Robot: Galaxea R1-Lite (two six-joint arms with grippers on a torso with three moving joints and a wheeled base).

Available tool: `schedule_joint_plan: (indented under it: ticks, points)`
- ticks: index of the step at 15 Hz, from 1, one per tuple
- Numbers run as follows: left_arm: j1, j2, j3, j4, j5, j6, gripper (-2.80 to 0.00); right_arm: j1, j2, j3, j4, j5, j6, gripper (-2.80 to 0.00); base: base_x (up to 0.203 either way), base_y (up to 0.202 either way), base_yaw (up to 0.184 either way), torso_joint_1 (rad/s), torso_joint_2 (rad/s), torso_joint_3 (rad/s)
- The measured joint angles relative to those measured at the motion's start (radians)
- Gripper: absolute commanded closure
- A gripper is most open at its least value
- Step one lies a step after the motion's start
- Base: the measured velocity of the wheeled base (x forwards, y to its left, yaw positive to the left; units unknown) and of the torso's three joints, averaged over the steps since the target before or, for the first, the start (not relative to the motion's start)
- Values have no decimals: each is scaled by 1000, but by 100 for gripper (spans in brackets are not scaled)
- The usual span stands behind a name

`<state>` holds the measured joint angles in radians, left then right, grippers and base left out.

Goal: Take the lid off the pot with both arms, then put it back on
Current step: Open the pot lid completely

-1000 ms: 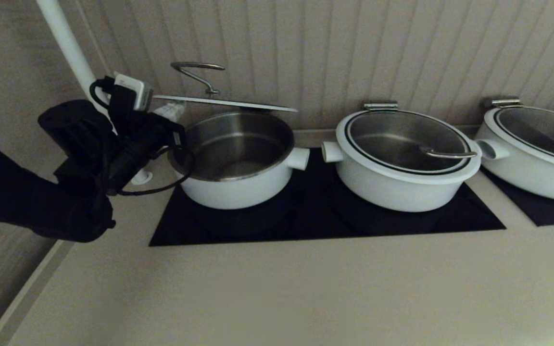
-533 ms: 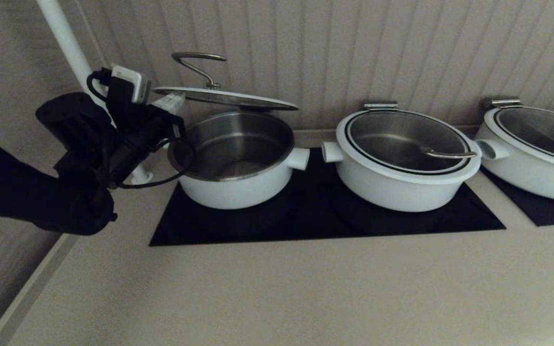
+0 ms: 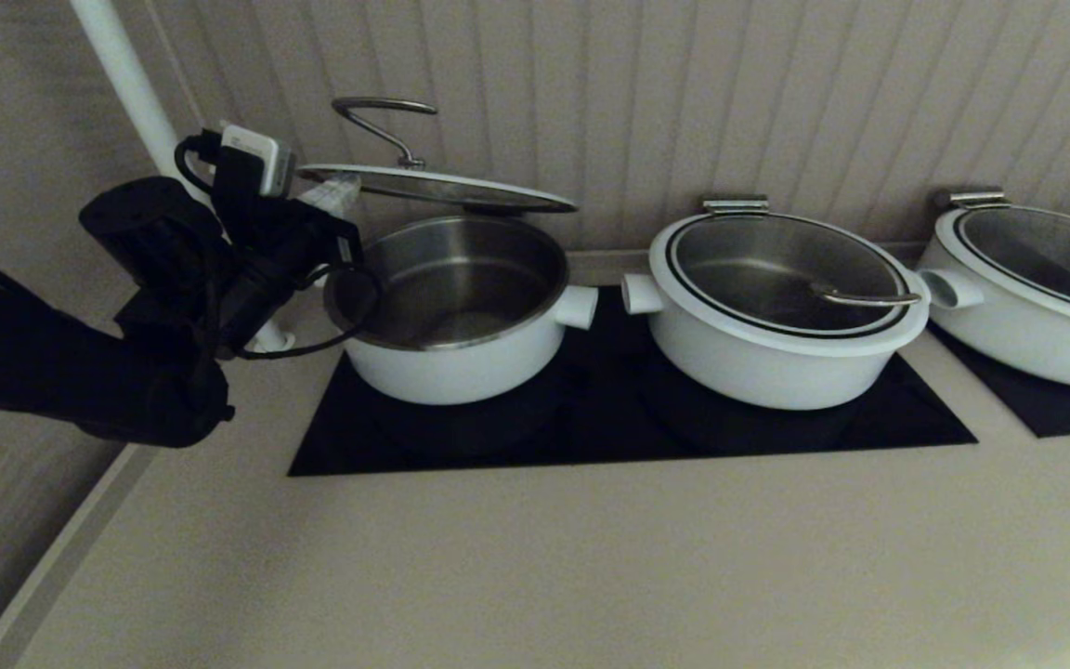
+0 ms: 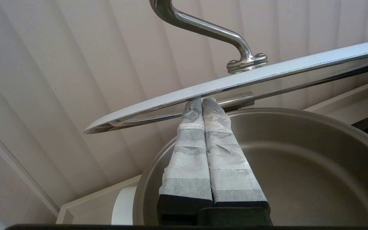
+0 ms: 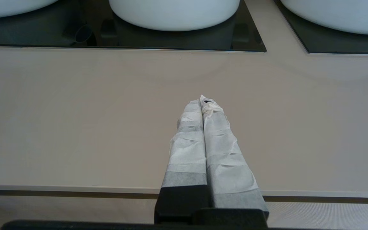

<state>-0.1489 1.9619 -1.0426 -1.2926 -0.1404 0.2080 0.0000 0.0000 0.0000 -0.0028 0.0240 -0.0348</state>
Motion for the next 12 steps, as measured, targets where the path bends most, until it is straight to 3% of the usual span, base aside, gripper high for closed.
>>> schedule_joint_plan:
  ticks: [6, 12]
  points:
    - [0, -5, -6, 1, 3, -1, 0, 0, 0, 0, 0, 0, 2, 0, 0, 0, 0, 0, 0, 0]
    - [1, 1, -94, 1, 4, -2, 0, 0, 0, 0, 0, 0, 3, 0, 0, 0, 0, 0, 0, 0]
